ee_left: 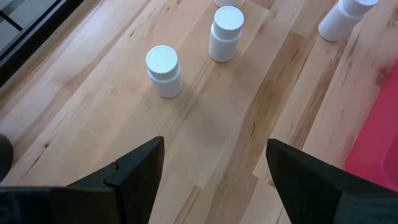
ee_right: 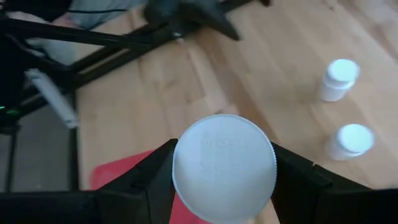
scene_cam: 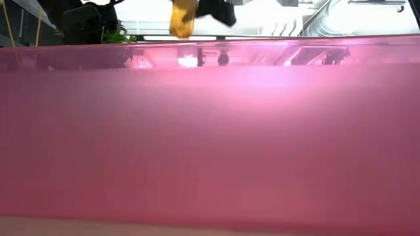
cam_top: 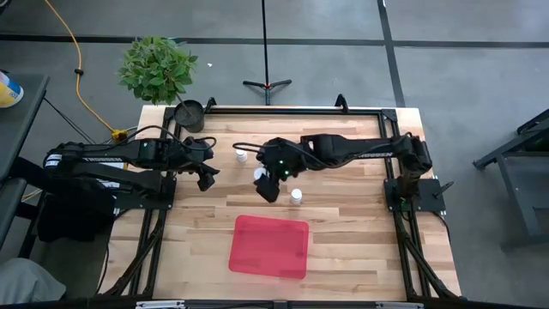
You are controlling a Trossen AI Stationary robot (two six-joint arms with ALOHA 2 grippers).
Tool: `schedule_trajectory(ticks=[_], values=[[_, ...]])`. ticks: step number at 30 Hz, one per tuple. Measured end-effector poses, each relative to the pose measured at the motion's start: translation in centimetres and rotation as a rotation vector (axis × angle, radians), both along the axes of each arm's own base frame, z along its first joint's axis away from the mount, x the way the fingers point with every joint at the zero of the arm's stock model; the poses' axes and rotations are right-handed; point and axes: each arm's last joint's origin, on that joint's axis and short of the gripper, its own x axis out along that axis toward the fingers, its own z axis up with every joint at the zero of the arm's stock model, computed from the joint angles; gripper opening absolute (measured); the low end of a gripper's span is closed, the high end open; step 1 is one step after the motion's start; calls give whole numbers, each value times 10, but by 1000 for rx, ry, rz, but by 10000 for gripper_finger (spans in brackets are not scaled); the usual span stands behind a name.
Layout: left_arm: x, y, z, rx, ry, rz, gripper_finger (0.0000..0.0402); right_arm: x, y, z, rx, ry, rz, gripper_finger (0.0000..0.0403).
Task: Pick and place pill bottles into a basket
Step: Put the white and orange medicine bottle into the red container
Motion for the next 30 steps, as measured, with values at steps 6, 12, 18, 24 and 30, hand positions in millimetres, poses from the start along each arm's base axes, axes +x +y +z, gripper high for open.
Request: schedule_trajectory(ticks=[6, 12, 18, 24, 30], values=[[0, 0, 0, 0, 0, 0, 317, -8, 36, 13, 41, 7, 59, 202], [0, -1, 0, -22, -1, -18, 317, -19, 72, 9, 39, 75, 78, 202], [0, -1, 0, -11, 5, -33, 317, -34, 105, 4, 26, 139, 54, 202], [0, -1, 0, -4, 7, -41, 317, -42, 140, -5, 8, 154, 36, 202], [0, -1, 0, -18, 0, -22, 317, -39, 170, -33, -19, 209, 23, 202]])
